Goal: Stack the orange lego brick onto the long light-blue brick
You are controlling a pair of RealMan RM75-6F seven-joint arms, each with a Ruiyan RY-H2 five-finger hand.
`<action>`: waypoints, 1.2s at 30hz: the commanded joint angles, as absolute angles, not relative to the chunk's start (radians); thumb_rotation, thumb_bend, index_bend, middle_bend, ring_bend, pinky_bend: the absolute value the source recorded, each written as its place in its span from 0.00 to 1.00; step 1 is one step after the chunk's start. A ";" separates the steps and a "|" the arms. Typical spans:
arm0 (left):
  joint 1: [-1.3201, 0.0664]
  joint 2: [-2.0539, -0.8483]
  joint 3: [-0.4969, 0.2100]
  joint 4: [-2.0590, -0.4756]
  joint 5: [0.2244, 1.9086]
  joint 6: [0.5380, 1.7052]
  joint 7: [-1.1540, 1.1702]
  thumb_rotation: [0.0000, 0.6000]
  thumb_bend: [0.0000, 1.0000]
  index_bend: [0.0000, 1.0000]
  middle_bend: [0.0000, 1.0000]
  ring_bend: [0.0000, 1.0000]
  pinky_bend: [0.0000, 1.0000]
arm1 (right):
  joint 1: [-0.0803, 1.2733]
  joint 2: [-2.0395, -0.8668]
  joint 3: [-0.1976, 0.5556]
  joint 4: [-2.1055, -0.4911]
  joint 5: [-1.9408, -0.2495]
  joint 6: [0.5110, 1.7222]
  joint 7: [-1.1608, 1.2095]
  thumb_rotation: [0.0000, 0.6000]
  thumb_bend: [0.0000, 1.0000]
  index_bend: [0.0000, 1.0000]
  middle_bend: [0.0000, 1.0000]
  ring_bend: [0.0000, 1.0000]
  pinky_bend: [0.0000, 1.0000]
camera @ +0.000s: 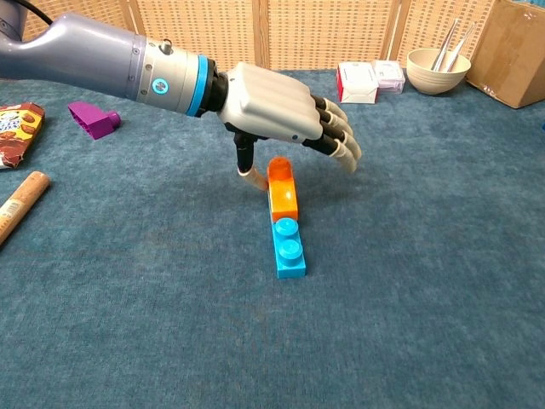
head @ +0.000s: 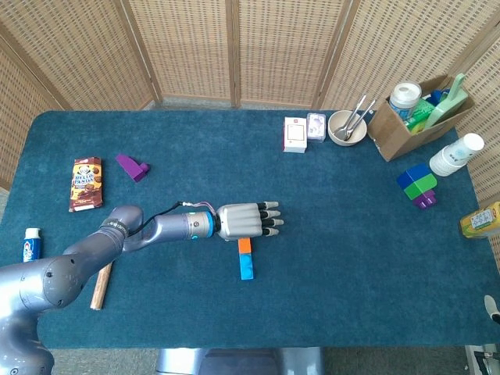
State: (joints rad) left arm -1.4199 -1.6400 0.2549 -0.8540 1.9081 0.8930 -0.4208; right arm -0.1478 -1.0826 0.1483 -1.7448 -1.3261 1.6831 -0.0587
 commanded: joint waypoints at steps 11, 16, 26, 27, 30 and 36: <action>-1.375 -1.547 0.204 -0.968 1.828 0.901 -0.412 1.00 0.32 0.03 0.00 0.00 0.00 | -0.143 -1.085 0.148 -1.739 -1.333 1.674 -0.050 1.00 0.22 0.07 0.14 0.00 0.00; -1.346 -1.519 0.175 -1.014 1.785 0.910 -0.405 0.91 0.32 0.03 0.00 0.00 0.00 | -0.141 -1.086 0.146 -1.739 -1.340 1.672 -0.049 1.00 0.22 0.08 0.14 0.00 0.00; -1.262 -1.498 0.122 -1.113 1.704 0.930 -0.366 0.41 0.31 0.03 0.00 0.00 0.00 | -0.146 -1.087 0.139 -1.743 -1.358 1.682 -0.043 1.00 0.22 0.07 0.14 0.00 0.00; -1.257 -1.500 0.119 -1.118 1.702 0.931 -0.357 0.36 0.30 0.03 0.00 0.00 0.00 | -0.147 -1.087 0.139 -1.743 -1.358 1.682 -0.043 1.00 0.22 0.07 0.14 0.00 0.00; -1.243 -1.512 0.107 -1.129 1.695 0.932 -0.332 0.27 0.30 0.03 0.00 0.00 0.00 | -0.148 -1.087 0.138 -1.744 -1.362 1.685 -0.043 1.00 0.22 0.07 0.14 0.00 0.00; -1.226 -1.547 0.088 -1.142 1.673 0.903 -0.307 0.20 0.30 0.03 0.00 0.00 0.00 | -0.154 -1.083 0.136 -1.743 -1.364 1.691 -0.034 1.00 0.22 0.07 0.14 0.00 0.00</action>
State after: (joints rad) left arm -1.2289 -1.5421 0.0912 -1.1404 1.6766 0.9077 -0.3120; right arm -0.1532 -1.0829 0.1363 -1.7436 -1.3643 1.6906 -0.0348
